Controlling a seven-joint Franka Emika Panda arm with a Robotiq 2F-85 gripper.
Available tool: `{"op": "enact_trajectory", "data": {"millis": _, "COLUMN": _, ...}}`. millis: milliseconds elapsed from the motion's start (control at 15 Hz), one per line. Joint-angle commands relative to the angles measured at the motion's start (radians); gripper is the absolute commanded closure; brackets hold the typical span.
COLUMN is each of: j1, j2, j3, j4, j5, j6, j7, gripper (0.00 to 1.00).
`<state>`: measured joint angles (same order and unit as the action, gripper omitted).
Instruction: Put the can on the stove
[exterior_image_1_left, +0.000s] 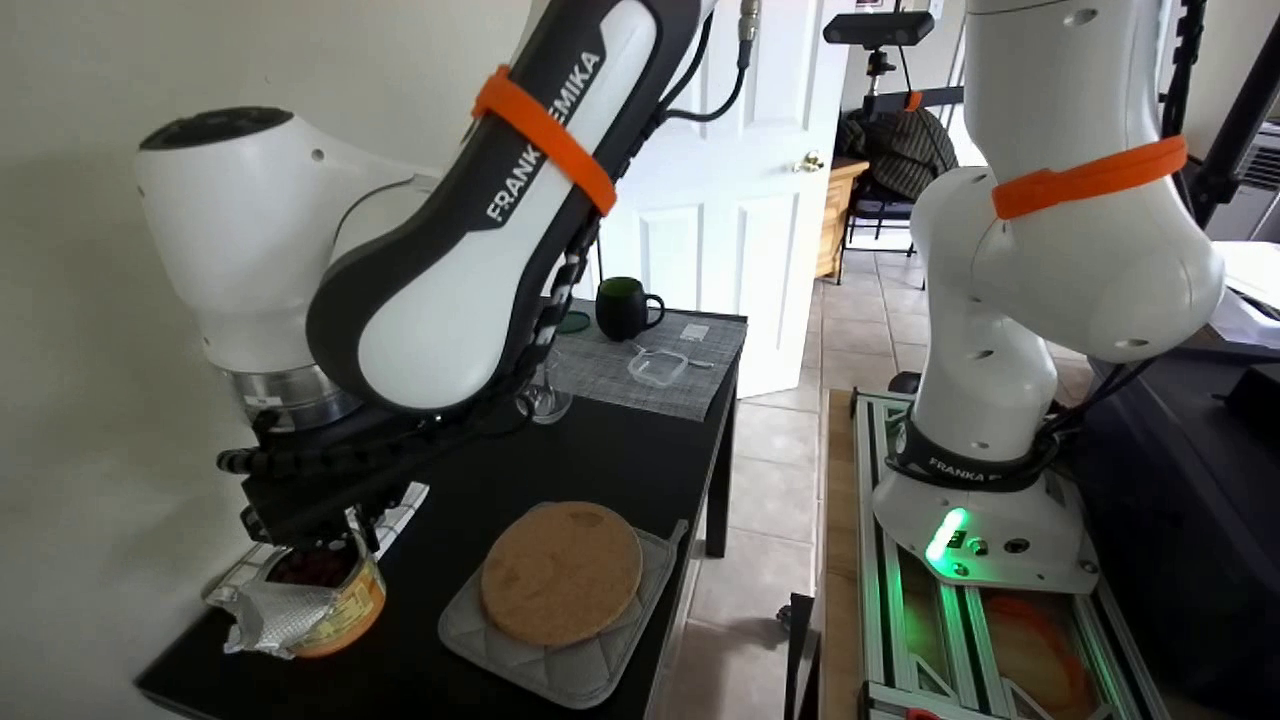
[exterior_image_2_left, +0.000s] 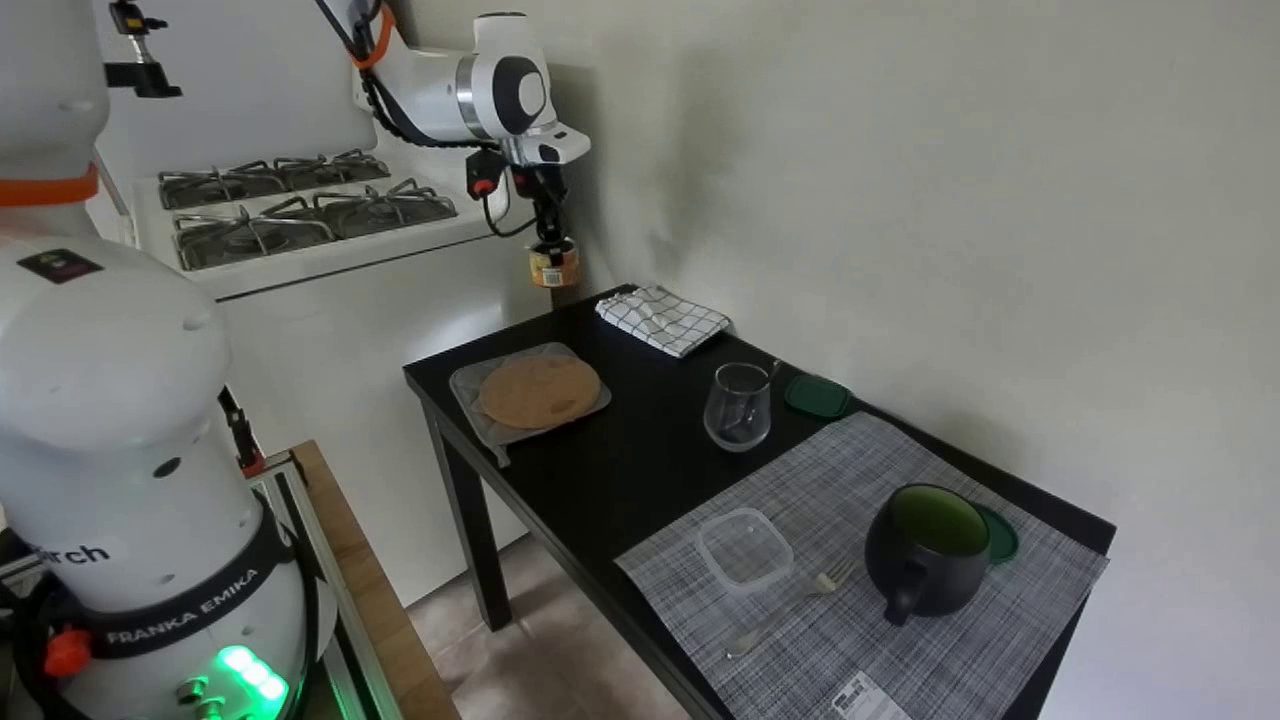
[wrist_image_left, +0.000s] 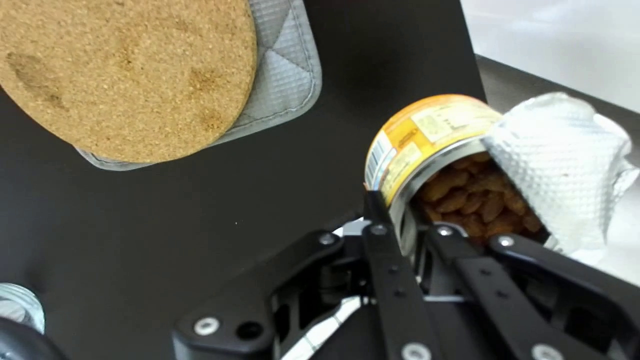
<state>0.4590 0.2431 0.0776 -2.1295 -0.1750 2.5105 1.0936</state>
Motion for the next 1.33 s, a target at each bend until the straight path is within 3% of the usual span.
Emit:
{"op": "enact_trajectory", "data": {"millis": 0, "j1": -0.056, "j2": -0.117, "j3": 0.077, "j4": -0.063, "j5": 0.053, "j6": -0.037, "j7": -0.101, "gripper": 0.97}}
{"op": "enact_trajectory", "data": {"millis": 533, "j1": -0.122, "j2": -0.276, "j3": 0.156, "j4": -0.142, "j5": 0.249, "j6": -0.058, "j7": -0.349, "gripper": 0.97}}
{"op": "enact_trajectory", "data": {"millis": 867, "j1": -0.096, "j2": -0.346, "j3": 0.218, "j4": -0.159, "j5": 0.449, "j6": -0.059, "j7": -0.56, "gripper": 0.97}}
{"op": "enact_trajectory", "data": {"millis": 1267, "j1": -0.046, "j2": -0.337, "j3": 0.278, "j4": -0.116, "j5": 0.651, "j6": -0.076, "j7": -0.818, "gripper": 0.97}}
